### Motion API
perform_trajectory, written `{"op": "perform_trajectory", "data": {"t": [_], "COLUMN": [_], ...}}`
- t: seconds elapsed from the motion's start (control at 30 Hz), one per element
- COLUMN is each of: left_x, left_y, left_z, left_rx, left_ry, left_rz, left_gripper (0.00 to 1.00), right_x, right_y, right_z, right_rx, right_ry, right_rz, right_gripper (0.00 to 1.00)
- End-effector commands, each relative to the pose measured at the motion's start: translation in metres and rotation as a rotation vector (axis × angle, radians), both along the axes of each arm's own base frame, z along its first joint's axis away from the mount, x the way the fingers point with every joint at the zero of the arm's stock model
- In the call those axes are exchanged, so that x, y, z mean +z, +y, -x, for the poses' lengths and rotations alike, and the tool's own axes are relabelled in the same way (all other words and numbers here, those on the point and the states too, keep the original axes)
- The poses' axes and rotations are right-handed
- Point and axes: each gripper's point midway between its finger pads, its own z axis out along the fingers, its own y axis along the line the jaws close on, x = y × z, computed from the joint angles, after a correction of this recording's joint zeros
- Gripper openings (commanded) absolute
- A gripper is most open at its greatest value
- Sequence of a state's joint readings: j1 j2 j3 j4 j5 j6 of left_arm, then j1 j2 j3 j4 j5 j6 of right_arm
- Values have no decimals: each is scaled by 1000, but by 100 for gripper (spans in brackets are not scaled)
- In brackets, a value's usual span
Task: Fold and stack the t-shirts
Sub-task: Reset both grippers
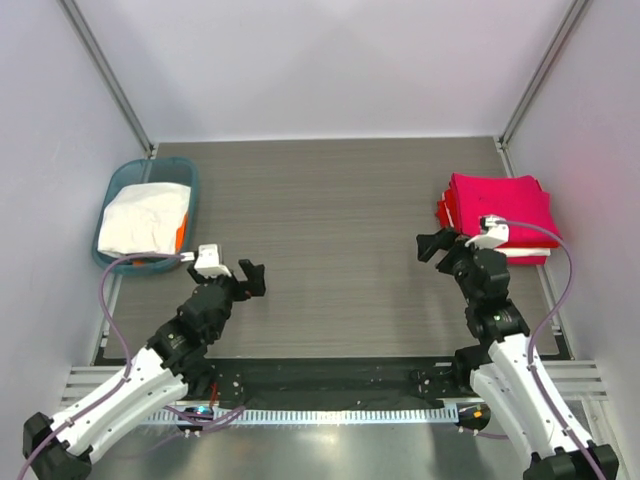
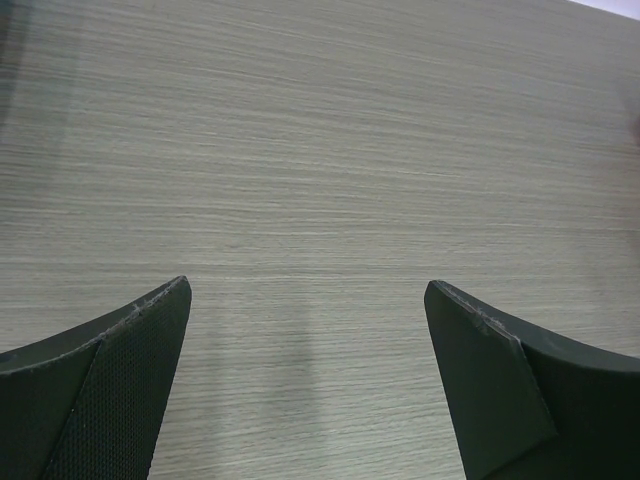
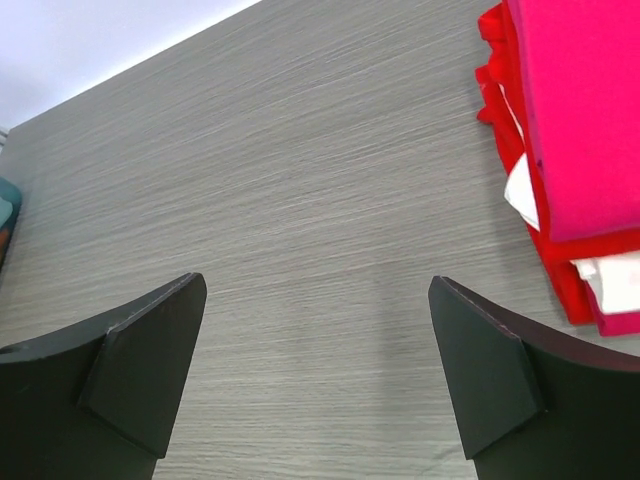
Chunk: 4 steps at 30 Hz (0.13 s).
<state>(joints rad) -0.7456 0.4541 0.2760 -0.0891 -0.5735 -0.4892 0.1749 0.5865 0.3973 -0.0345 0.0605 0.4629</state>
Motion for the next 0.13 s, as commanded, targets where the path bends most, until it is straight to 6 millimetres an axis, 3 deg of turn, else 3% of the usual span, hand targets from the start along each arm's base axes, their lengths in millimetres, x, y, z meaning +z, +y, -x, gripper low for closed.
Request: {"op": "perform_trajectory", "data": {"t": [0.0, 0.1], "left_x": [9, 7], "left_y": [6, 4], "left_z": [-4, -5], "left_rx": [42, 37], "left_ry": [-13, -1], "left_rz": [-8, -15], "left_gripper": [100, 100], "right_x": [11, 15], "right_y": [-9, -17], "right_z": [6, 14], "right_rx": [-45, -85], "right_ry": [-60, -86], "right_rz": [-6, -12], "right_gripper": [100, 100]}}
